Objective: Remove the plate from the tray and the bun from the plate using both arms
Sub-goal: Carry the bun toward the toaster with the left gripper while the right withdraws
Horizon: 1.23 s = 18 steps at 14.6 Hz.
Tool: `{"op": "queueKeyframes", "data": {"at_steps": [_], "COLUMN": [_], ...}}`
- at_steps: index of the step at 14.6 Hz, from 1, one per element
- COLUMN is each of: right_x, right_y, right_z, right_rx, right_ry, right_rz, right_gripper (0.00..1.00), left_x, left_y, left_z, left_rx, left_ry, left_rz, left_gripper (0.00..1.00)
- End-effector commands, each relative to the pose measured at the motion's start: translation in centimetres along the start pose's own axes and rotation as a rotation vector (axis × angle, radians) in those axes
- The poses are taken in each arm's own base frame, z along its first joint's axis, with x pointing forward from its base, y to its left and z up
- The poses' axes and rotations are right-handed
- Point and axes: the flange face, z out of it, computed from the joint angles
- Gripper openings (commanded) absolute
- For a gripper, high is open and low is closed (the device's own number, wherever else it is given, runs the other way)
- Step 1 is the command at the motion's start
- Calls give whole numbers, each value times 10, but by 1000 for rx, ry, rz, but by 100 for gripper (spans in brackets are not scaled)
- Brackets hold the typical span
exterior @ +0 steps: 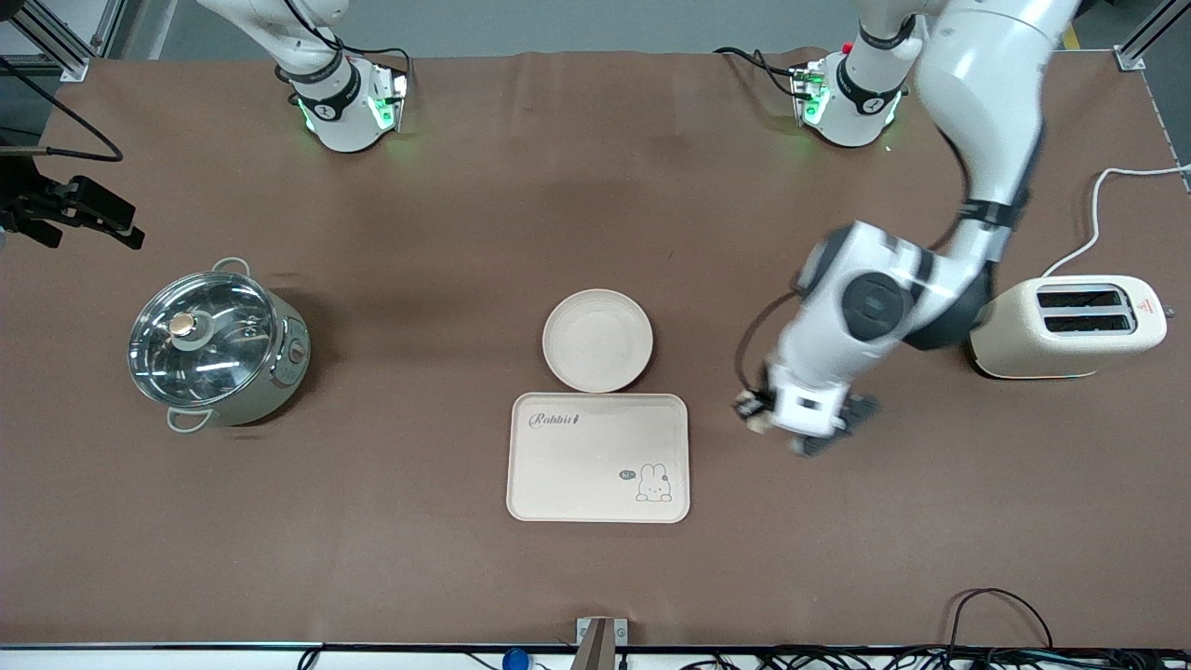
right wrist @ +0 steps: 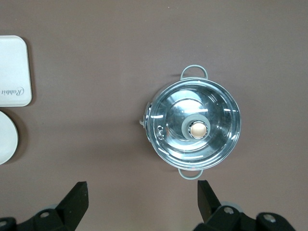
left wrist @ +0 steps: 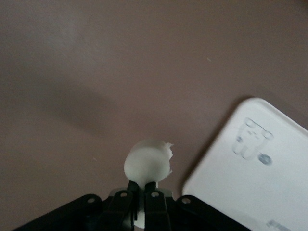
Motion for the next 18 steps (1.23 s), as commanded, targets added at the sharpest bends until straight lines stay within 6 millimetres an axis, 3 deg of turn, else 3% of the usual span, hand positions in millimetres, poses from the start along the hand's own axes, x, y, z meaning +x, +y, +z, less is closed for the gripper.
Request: {"op": "queueKeyframes", "data": {"at_steps": [1, 3, 5, 6, 7, 8, 10, 14, 15, 18], "right_x": [-9, -11, -12, -13, -14, -14, -17, -18, -18, -18], "right_y": [6, 7, 5, 3, 7, 5, 5, 5, 4, 3], "right_z": [-13, -15, -14, -14, -14, -14, -17, -18, -18, -17], "right_rx": [-27, -27, -28, -28, -27, -27, -26, -27, -27, -27], "right_ry": [-2, -3, -15, -18, -19, -19, -25, -25, -25, -27], "right_rz": [-5, -5, -10, -13, -6, -9, -8, -9, -12, -14], "right_gripper": [100, 100, 100, 100, 100, 100, 100, 100, 100, 100], "left_x": [49, 68, 68, 70, 71, 74, 80, 70, 69, 67], "left_y": [-53, -80, -88, -92, -95, -98, -98, -87, -87, -88], "left_z": [48, 70, 86, 89, 92, 87, 62, -28, -40, -34], "left_rx": [40, 55, 69, 75, 81, 81, 78, 99, 103, 111], "left_ry": [-36, -64, -85, -90, -95, -91, -70, -18, -12, -27], "left_rz": [56, 48, 46, 45, 40, 33, 23, 89, 104, 119], "left_gripper": [6, 9, 20, 45, 83, 100, 100, 100, 100, 100]}}
